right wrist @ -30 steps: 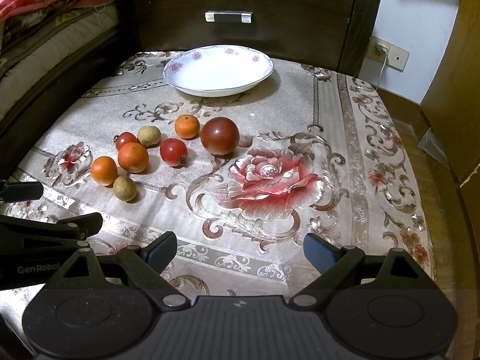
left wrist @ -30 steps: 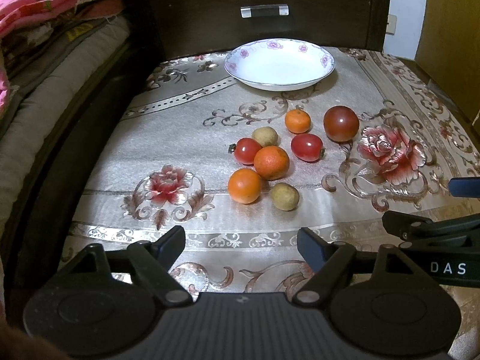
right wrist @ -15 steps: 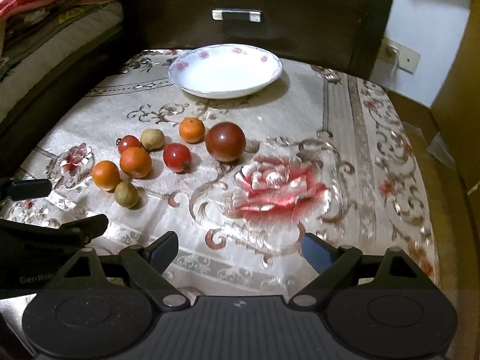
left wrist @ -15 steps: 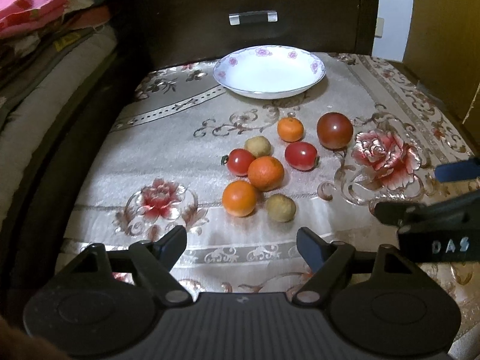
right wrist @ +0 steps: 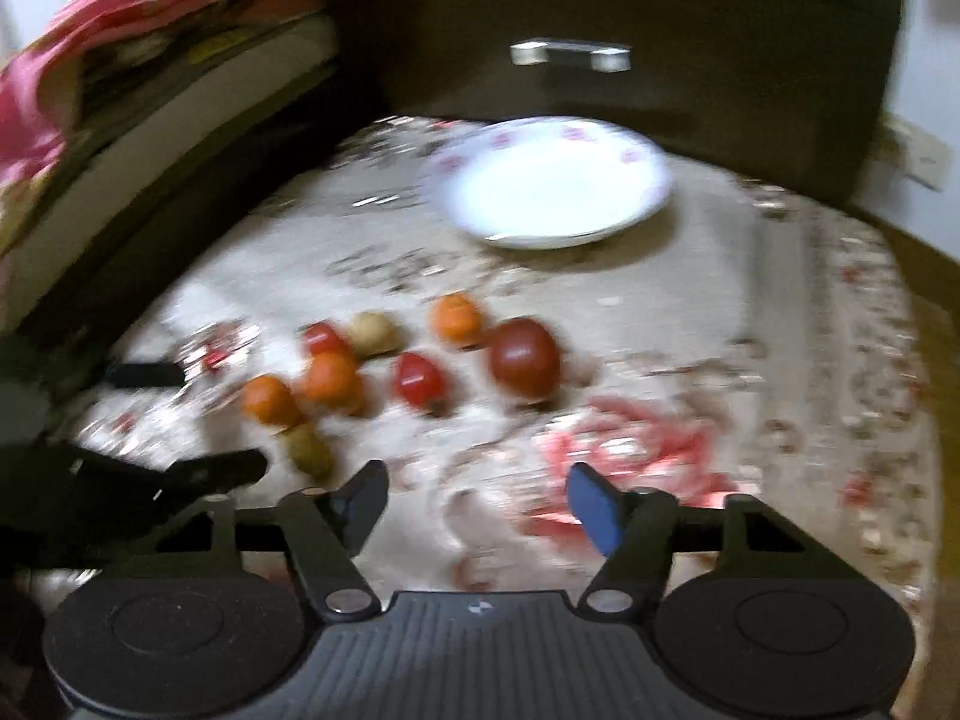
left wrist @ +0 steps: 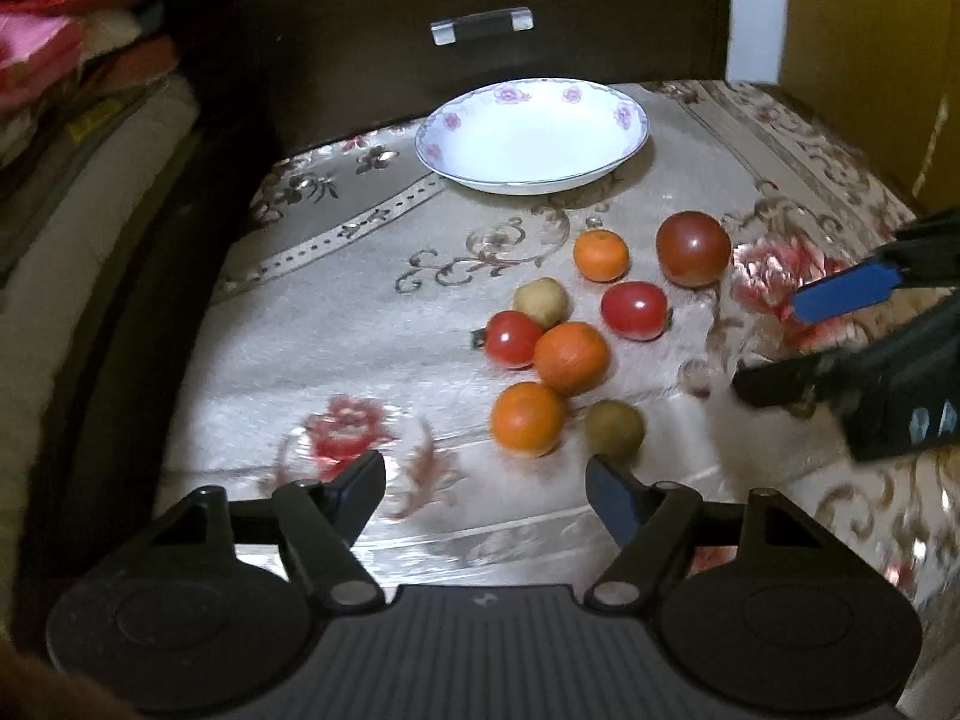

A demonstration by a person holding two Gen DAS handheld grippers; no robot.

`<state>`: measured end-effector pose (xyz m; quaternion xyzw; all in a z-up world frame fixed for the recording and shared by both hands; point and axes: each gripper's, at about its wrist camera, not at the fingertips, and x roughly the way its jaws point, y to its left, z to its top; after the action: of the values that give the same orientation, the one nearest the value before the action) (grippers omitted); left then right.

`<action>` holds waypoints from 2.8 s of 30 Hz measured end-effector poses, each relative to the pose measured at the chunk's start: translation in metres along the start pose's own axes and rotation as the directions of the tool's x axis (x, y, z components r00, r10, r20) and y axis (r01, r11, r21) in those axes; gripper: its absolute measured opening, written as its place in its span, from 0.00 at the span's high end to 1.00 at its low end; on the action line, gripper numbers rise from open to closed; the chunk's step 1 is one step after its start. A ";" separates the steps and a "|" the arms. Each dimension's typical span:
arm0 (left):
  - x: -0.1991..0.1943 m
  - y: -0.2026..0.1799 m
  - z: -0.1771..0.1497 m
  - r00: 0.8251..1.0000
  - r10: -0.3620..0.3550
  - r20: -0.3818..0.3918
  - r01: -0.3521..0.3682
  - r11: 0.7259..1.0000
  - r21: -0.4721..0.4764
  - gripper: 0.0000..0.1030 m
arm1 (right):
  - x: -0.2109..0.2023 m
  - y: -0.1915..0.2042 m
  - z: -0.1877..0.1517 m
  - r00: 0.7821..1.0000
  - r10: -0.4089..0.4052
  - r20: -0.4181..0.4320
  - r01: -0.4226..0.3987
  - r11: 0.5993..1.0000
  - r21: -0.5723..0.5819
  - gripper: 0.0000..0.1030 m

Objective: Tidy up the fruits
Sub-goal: 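Grasp the orange with the left tool while the right tool grasps the small brown fruit, then carry both fruits to the white plate and open both tools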

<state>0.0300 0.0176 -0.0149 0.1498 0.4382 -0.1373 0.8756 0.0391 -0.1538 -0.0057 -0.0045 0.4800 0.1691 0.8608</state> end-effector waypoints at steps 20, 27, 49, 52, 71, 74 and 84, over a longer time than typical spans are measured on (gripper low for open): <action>0.007 0.022 -0.001 0.994 -0.102 -0.042 0.100 0.994 -0.054 0.27 | 0.053 0.046 0.018 0.985 0.164 -0.055 -0.172 0.964 -0.203 0.80; 0.024 0.005 0.016 0.986 -0.167 -0.021 0.168 0.985 0.039 0.45 | 0.032 0.029 0.018 0.989 0.141 -0.043 -0.147 0.975 -0.167 0.80; 0.032 0.018 0.085 0.986 -0.151 0.069 0.157 0.984 -0.084 0.65 | 0.013 -0.020 0.059 0.997 0.008 0.077 -0.005 0.999 -0.041 0.80; 0.048 0.019 0.112 0.985 -0.150 0.088 0.157 0.984 -0.086 0.65 | 0.021 -0.029 0.077 0.995 -0.003 0.101 0.006 0.999 -0.032 0.80; 0.100 0.026 0.150 0.987 -0.136 0.084 0.146 0.981 -0.130 0.57 | 0.074 -0.059 0.114 0.993 -0.048 0.112 0.051 0.998 -0.029 0.68; 0.094 0.026 0.151 0.987 -0.128 0.098 0.140 0.982 -0.126 0.57 | 0.069 -0.061 0.115 0.990 -0.056 0.128 0.058 0.998 -0.015 0.67; 0.064 0.019 0.141 0.982 -0.138 0.130 0.152 0.982 -0.109 0.56 | 0.039 -0.059 0.108 0.985 -0.071 0.161 0.070 0.998 0.009 0.62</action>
<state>0.1764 -0.0257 0.0170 0.0568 0.4010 -0.1835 0.8957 0.1647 -0.1792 0.0110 -0.0062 0.4089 0.1376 0.9021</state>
